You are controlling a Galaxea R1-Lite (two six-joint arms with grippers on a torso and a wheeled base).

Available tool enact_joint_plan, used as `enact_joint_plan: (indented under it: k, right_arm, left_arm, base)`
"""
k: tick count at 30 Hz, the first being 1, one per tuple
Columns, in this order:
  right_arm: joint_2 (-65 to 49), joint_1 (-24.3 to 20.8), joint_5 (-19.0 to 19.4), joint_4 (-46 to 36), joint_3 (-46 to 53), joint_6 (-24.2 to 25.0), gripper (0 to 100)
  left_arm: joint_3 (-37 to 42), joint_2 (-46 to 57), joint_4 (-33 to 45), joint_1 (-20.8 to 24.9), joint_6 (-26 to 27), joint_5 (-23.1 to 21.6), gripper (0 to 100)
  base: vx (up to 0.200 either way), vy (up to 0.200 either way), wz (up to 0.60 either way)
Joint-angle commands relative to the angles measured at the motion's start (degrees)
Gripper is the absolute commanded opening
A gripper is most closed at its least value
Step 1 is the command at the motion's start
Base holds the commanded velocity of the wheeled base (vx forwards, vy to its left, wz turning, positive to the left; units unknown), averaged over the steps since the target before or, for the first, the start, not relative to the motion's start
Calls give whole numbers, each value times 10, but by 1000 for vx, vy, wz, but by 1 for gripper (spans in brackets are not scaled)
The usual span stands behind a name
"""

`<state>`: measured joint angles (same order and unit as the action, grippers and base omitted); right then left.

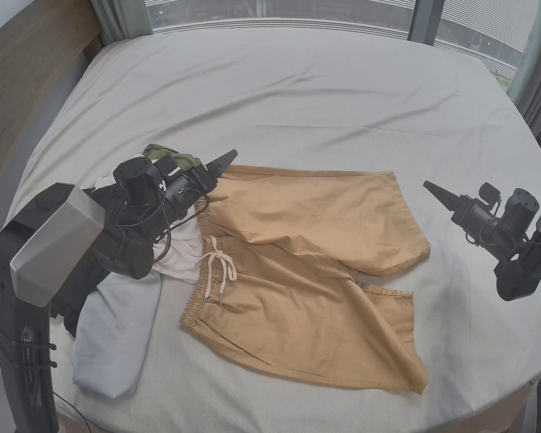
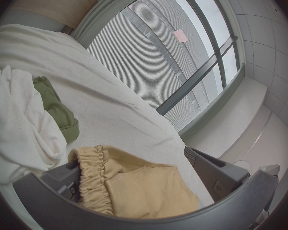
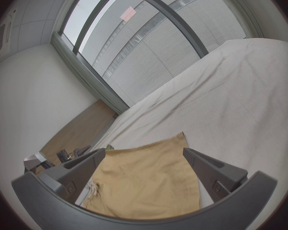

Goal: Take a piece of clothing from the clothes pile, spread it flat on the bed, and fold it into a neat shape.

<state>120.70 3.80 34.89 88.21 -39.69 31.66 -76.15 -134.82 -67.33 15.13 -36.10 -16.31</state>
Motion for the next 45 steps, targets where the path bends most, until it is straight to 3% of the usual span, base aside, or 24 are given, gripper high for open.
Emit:
enact_joint_plan:
  k: [1, 7, 12, 17, 20, 33, 41, 45]
  right_arm:
    - [-53, -3, 3, 0, 77, -34, 100]
    - [-75, -3, 4, 0, 86, -34, 100]
    - [-75, -3, 4, -1, 95, -31, 100]
    - [-88, -9, 22, -1, 127, -33, 100]
    - [-88, -13, 40, -1, 146, -38, 100]
    - [-84, -13, 44, -5, 179, -56, 100]
    - [-58, -11, 44, -6, 189, -80, 100]
    - [-43, -5, 44, -5, 188, -86, 100]
  left_arm:
    - [90, 54, 1, -7, 1, 8, 100]
    - [232, 125, -10, -34, 11, -14, 100]
    - [320, 170, -69, -68, 27, -50, 100]
    - [445, 245, -113, -102, 25, -165, 100]
    - [477, 256, -113, -108, 44, -189, 100]
    - [536, 246, -115, -91, 73, -190, 100]
    - [576, 182, -134, -94, 228, -189, 100]
    - [586, 181, -150, -92, 237, -190, 100]
  base:
    - [0, 0, 0]
    - [0, 0, 0]
    - [0, 0, 0]
    - [0, 0, 0]
    - [0, 0, 0]
    - [0, 0, 0]
    - [0, 0, 0]
    - [0, 0, 0]
